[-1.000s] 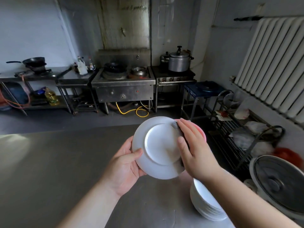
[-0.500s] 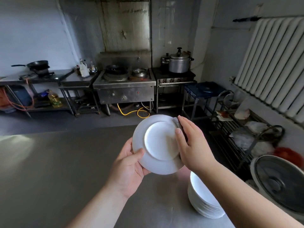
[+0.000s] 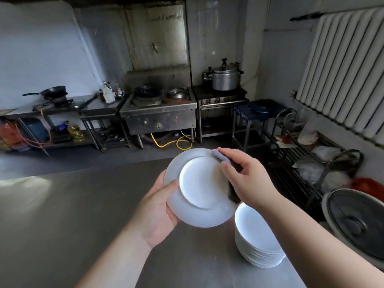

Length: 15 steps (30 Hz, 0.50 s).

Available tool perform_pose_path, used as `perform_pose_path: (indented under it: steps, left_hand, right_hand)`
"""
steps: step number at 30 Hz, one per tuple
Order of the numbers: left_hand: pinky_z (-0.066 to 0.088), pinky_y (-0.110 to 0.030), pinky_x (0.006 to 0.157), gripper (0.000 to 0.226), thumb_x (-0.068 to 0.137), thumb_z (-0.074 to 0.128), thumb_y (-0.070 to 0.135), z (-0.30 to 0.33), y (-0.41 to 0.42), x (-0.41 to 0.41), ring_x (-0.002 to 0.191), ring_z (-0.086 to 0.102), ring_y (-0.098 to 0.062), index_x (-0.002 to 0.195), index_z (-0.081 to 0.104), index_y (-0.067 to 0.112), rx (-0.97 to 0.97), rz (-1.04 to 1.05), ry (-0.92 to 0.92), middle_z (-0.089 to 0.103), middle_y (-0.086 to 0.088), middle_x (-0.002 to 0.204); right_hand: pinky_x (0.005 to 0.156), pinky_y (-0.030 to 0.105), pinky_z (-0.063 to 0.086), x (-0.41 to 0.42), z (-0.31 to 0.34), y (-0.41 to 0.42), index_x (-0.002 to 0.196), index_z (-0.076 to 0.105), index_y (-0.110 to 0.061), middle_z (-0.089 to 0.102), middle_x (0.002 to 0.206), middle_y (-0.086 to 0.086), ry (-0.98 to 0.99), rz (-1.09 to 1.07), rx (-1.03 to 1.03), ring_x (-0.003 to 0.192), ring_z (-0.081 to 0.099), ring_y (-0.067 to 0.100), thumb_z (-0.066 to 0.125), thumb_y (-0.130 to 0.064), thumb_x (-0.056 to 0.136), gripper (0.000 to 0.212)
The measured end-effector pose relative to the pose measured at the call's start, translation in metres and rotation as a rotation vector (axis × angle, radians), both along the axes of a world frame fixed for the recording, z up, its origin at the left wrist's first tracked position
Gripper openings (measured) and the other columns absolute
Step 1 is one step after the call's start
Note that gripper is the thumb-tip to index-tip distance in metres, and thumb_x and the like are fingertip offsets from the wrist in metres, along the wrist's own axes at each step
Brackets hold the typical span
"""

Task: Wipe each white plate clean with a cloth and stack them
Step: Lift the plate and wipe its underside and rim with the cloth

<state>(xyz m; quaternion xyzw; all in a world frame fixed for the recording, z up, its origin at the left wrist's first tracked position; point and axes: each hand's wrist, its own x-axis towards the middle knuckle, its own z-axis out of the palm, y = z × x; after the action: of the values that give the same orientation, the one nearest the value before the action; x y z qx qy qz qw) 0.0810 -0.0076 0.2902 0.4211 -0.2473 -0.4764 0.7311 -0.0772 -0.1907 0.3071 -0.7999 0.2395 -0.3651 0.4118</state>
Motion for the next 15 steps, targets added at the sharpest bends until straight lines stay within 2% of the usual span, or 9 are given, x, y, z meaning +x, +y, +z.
perform_pose_path:
  steps: [3, 6, 7, 8, 10, 12, 14, 15]
  left_hand:
    - [0.059, -0.045, 0.093, 0.049, 0.098, 0.063, 0.024, -0.006, 0.000, -0.011, 0.134, 0.061, -0.032, 0.147, 0.058, 0.028, -0.038, 0.074, 0.032, 0.061, -0.011, 0.149]
    - [0.060, -0.049, 0.091, 0.052, 0.095, 0.065, 0.024, -0.015, 0.000, -0.026, 0.131, 0.063, -0.033, 0.146, 0.057, 0.028, -0.082, 0.160, 0.065, 0.062, -0.012, 0.147]
    - [0.060, -0.050, 0.090, 0.052, 0.095, 0.065, 0.024, -0.018, 0.000, -0.031, 0.131, 0.063, -0.034, 0.146, 0.058, 0.029, -0.083, 0.172, 0.063, 0.062, -0.012, 0.147]
    - [0.060, -0.052, 0.090, 0.052, 0.095, 0.066, 0.025, -0.019, 0.001, -0.036, 0.131, 0.063, -0.035, 0.145, 0.058, 0.029, -0.081, 0.175, 0.063, 0.062, -0.012, 0.147]
    - [0.060, -0.052, 0.088, 0.049, 0.097, 0.063, 0.023, -0.022, 0.003, -0.046, 0.131, 0.063, -0.034, 0.145, 0.058, 0.030, -0.074, 0.180, 0.074, 0.062, -0.011, 0.147]
    - [0.060, -0.050, 0.086, 0.045, 0.101, 0.058, 0.020, -0.024, 0.003, -0.057, 0.131, 0.063, -0.033, 0.146, 0.056, 0.029, -0.088, 0.205, 0.092, 0.062, -0.011, 0.148]
    - [0.060, -0.050, 0.088, 0.044, 0.104, 0.053, 0.018, -0.026, -0.001, -0.065, 0.132, 0.063, -0.033, 0.147, 0.054, 0.028, -0.119, 0.244, 0.121, 0.062, -0.010, 0.147]
    - [0.060, -0.051, 0.090, 0.045, 0.104, 0.052, 0.017, -0.027, -0.004, -0.071, 0.132, 0.063, -0.033, 0.147, 0.053, 0.028, -0.131, 0.257, 0.135, 0.063, -0.009, 0.147]
  right_hand:
    - [0.116, 0.035, 0.041, -0.010, -0.011, 0.016, 0.148, 0.058, -0.024, 0.057, 0.144, -0.016, 0.002, 0.024, -0.161, 0.138, 0.049, 0.003, 0.052, -0.032, 0.103, 0.046]
    - [0.126, 0.023, 0.018, -0.025, -0.051, 0.066, 0.165, 0.022, -0.017, 0.019, 0.170, -0.009, 0.066, -0.008, -0.191, 0.157, 0.017, 0.006, 0.039, -0.050, 0.105, 0.071]
    - [0.125, 0.018, 0.009, -0.030, -0.058, 0.077, 0.167, 0.011, -0.017, 0.005, 0.173, -0.010, 0.107, -0.004, -0.214, 0.159, 0.006, 0.004, 0.035, -0.054, 0.106, 0.075]
    - [0.123, 0.015, 0.006, -0.033, -0.060, 0.076, 0.167, 0.007, -0.018, 0.000, 0.173, -0.014, 0.136, 0.002, -0.245, 0.157, 0.001, 0.000, 0.033, -0.055, 0.107, 0.075]
    - [0.123, 0.018, 0.016, -0.034, -0.051, 0.054, 0.165, 0.018, -0.016, 0.015, 0.168, -0.014, 0.180, 0.035, -0.278, 0.152, 0.017, -0.002, 0.033, -0.051, 0.109, 0.068]
    - [0.123, 0.034, 0.030, -0.035, -0.033, 0.029, 0.161, 0.031, -0.012, 0.034, 0.163, -0.002, 0.227, 0.076, -0.233, 0.147, 0.034, 0.015, 0.036, -0.044, 0.109, 0.061]
    - [0.118, 0.045, 0.037, -0.034, -0.031, 0.022, 0.157, 0.037, -0.012, 0.041, 0.155, 0.003, 0.187, 0.088, -0.180, 0.141, 0.040, 0.022, 0.040, -0.038, 0.110, 0.053]
    - [0.118, 0.043, 0.038, -0.037, -0.038, 0.029, 0.155, 0.037, -0.012, 0.040, 0.152, 0.001, 0.141, 0.081, -0.177, 0.140, 0.041, 0.020, 0.042, -0.036, 0.110, 0.051]
